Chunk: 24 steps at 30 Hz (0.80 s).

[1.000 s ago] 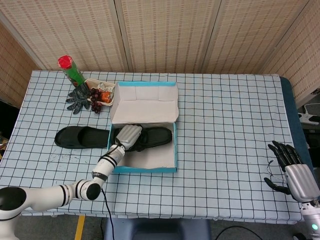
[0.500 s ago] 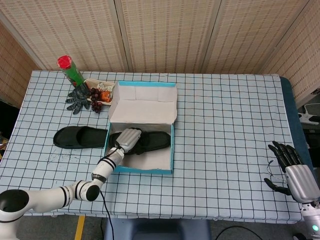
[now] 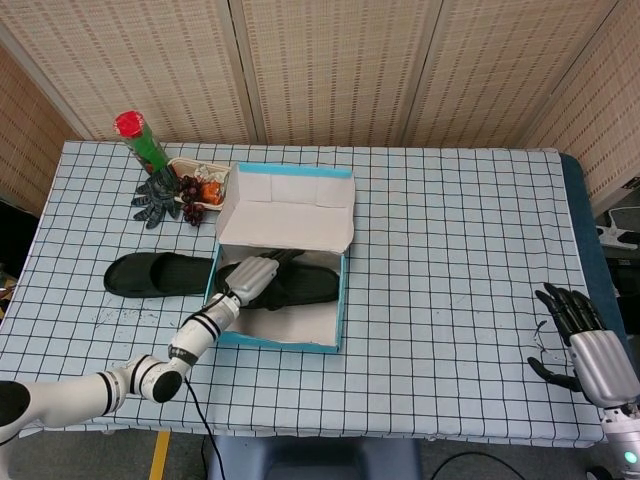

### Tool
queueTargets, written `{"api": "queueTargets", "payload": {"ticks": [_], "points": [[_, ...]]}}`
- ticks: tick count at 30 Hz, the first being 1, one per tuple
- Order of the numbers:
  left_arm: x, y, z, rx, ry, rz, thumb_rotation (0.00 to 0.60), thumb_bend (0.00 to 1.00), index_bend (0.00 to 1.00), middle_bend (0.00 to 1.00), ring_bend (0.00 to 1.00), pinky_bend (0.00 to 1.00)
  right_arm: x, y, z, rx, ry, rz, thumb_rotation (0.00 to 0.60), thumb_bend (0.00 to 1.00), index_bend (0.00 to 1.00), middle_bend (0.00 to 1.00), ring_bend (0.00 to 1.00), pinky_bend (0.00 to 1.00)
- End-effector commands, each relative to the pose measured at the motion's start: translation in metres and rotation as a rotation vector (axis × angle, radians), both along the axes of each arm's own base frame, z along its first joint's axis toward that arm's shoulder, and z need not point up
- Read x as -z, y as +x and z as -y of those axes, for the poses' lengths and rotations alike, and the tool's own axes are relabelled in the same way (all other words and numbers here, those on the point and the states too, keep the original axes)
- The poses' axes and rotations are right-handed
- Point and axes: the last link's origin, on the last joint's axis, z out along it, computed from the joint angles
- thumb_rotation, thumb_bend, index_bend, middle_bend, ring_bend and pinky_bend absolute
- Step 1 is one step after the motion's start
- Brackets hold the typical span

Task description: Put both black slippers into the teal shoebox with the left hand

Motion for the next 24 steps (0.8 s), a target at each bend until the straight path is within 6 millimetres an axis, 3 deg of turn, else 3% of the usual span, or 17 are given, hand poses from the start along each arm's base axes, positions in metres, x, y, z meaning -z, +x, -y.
{"api": "queueTargets", "payload": {"ticks": [1,16,21,24], "points": [[-0.011,0.001,0.000,-0.004,-0.003,0.027,0.600,0.41,0.00,0.00,0.00,0.15,-0.001,0.000,-0.001,-0.002,-0.003,0.000,0.600,0.11,0.00,0.00,0.00,0.00],[-0.030,-0.014,-0.002,-0.019,-0.017,0.060,0.600,0.41,0.00,0.00,0.00,0.05,0.002,0.001,-0.001,0.000,0.002,-0.005,0.600,0.11,0.00,0.00,0.00,0.00],[-0.066,-0.011,-0.002,0.039,0.106,0.100,0.600,0.41,0.00,0.00,0.00,0.05,-0.001,0.002,-0.002,-0.006,-0.008,-0.002,0.600,0.11,0.00,0.00,0.00,0.00],[-0.096,-0.025,0.001,0.040,0.191,0.060,0.600,0.41,0.00,0.00,0.00,0.05,-0.003,0.003,-0.005,-0.017,-0.019,-0.001,0.600,0.11,0.00,0.00,0.00,0.00]]}}
